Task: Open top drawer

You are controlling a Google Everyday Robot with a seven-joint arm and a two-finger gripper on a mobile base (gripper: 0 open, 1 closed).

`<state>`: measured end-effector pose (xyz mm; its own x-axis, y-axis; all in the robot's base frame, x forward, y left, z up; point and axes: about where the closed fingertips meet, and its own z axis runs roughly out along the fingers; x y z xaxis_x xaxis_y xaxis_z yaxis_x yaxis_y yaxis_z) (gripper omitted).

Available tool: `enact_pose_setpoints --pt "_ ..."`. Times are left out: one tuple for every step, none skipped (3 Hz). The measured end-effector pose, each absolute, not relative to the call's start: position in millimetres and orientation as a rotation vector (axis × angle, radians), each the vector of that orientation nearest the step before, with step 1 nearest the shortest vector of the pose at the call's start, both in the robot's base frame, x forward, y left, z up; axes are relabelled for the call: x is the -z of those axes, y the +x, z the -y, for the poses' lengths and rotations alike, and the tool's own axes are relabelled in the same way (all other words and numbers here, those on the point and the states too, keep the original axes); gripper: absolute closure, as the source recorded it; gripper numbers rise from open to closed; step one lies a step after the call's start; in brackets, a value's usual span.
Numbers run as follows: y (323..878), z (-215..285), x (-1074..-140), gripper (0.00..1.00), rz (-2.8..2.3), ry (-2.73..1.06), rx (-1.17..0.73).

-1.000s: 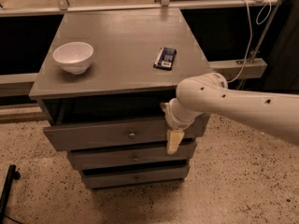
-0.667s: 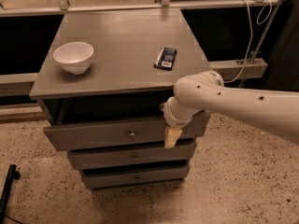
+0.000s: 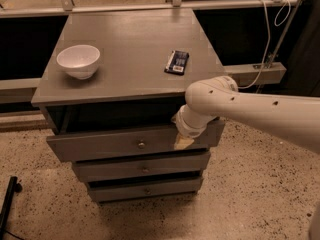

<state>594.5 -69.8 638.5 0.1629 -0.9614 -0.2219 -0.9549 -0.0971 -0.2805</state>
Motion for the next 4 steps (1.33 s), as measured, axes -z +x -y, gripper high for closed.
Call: enact_pose_setpoints --pt "578 74 -650 0.48 -1.826 -2.121 0.016" --pt "580 74 -650 0.47 -1.825 -2.121 0.015" --pt "554 74 -674 0.28 -1.788 -2.136 -0.02" --pt "553 73 -677 0.05 -1.784 -2.135 -0.022"
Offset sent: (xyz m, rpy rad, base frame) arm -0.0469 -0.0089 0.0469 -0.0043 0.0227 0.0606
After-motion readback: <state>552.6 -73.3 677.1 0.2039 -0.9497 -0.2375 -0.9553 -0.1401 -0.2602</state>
